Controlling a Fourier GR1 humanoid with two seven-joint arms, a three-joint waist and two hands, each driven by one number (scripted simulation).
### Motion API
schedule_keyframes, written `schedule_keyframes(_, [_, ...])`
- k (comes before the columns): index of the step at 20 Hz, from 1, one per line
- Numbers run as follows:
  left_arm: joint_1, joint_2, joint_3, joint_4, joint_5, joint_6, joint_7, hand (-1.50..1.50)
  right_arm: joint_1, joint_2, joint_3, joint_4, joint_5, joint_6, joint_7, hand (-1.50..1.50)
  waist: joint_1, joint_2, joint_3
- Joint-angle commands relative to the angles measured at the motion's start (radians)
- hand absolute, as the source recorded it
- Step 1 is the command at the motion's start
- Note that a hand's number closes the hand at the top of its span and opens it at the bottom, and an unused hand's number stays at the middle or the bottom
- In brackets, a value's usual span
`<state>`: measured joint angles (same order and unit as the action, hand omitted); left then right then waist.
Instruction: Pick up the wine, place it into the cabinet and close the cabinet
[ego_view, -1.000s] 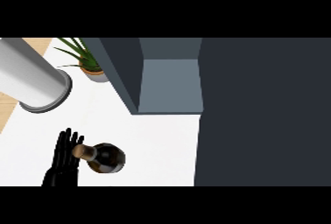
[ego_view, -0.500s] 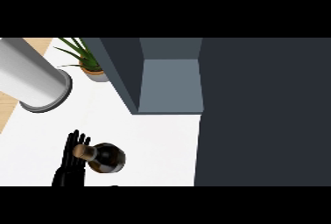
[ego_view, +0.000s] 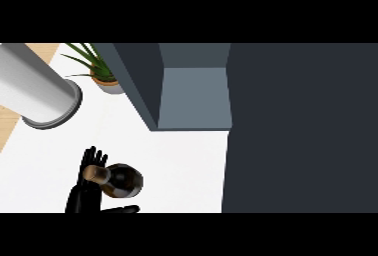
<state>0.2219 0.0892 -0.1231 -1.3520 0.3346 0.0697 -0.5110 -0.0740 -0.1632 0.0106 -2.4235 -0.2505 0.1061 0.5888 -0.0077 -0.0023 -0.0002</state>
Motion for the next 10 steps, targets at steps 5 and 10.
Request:
schedule_keyframes(5, [-0.062,0.011,0.049,0.171,0.029,-0.11,-0.07,-1.5,0.049,0.008,0.017,-0.175,-0.032,-0.019,0.059,-1.5,0.002,0.001,0.0])
schedule_keyframes(10, [-0.044,-0.016,0.043,0.166,0.01,-0.102,-0.117,-1.5,0.059,0.0,-0.046,-0.163,-0.083,0.012,0.027,-1.5,0.003,0.0,0.0])
